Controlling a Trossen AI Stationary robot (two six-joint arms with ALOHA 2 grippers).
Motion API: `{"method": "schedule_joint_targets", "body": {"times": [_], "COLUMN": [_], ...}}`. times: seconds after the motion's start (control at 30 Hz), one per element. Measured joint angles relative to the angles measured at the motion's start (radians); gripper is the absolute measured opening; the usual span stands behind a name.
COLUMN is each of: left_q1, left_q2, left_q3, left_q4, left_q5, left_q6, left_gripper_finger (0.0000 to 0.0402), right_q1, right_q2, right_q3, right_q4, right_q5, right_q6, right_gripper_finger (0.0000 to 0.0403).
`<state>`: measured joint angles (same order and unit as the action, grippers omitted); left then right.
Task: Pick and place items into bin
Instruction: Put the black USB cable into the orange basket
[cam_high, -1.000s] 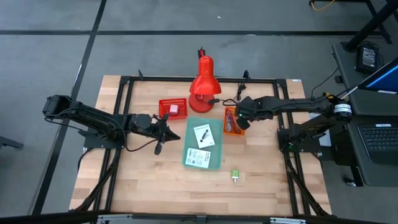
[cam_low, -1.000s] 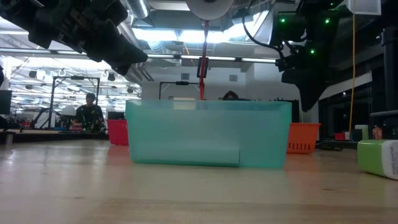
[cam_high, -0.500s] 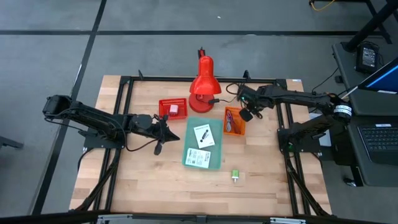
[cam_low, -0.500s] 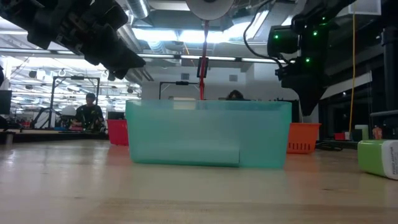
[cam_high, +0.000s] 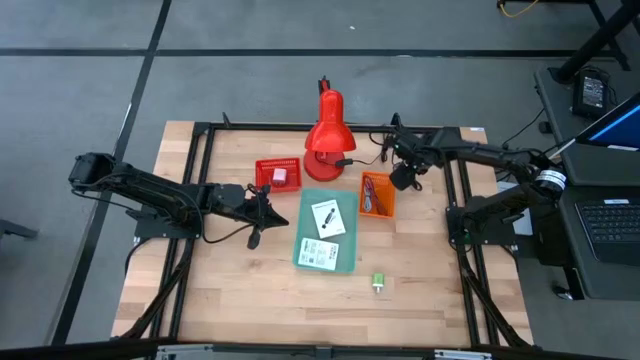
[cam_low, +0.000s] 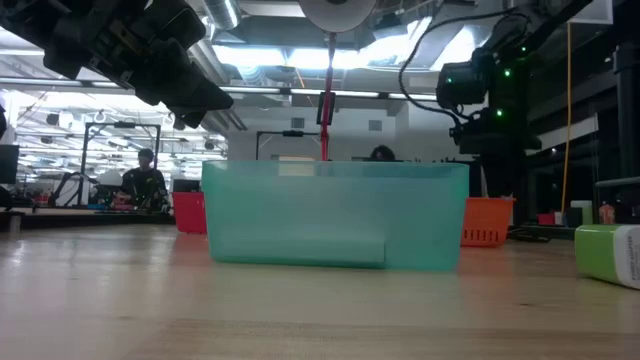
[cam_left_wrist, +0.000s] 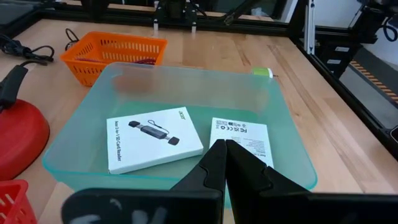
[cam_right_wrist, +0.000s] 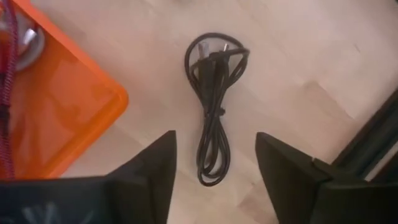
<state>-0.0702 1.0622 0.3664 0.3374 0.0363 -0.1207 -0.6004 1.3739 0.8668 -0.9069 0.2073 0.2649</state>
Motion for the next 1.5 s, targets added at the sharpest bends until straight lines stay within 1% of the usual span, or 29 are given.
{"method": "schedule_joint_targets", "body": {"times": [0.1, 0.17, 0.37, 0.67, 0.83, 0.93, 1.07, 1.27, 1.5], "left_q1": [0.000, 0.000, 0.000, 0.000, 0.000, 0.000, 0.000, 0.000, 0.000], "left_q2": [0.000, 0.000, 0.000, 0.000, 0.000, 0.000, 0.000, 0.000, 0.000], "left_q3": [0.000, 0.000, 0.000, 0.000, 0.000, 0.000, 0.000, 0.000, 0.000], "left_q4": [0.000, 0.000, 0.001, 0.001, 0.001, 0.001, 0.001, 0.001, 0.001], "left_q5": [-0.011, -0.012, -0.014, -0.014, -0.015, -0.018, -0.019, -0.019, -0.019], "left_q6": [0.000, -0.006, -0.008, -0.023, -0.023, -0.023, -0.023, -0.024, -0.024], "left_gripper_finger": [0.0004, 0.0004, 0.0004, 0.0004, 0.0004, 0.0004, 0.0004, 0.0004, 0.0004], "right_q1": [-0.008, -0.015, -0.044, -0.078, -0.078, -0.078, -0.078, -0.077, -0.077], "right_q2": [0.000, 0.000, 0.000, 0.000, 0.000, -0.005, -0.005, -0.003, -0.002], "right_q3": [-0.042, -0.070, -0.135, -0.226, -0.293, -0.324, -0.330, -0.331, -0.332], "right_q4": [0.049, 0.083, 0.197, 0.271, 0.349, 0.389, 0.397, 0.412, 0.414], "right_q5": [-0.002, -0.002, 0.000, -0.003, -0.067, -0.072, -0.072, -0.074, -0.082], "right_q6": [-0.023, -0.035, -0.040, -0.035, -0.034, -0.023, -0.008, -0.008, 0.005], "right_gripper_finger": [0.0210, 0.0213, 0.0204, 0.0197, 0.0198, 0.0198, 0.0196, 0.0167, 0.0115]}}
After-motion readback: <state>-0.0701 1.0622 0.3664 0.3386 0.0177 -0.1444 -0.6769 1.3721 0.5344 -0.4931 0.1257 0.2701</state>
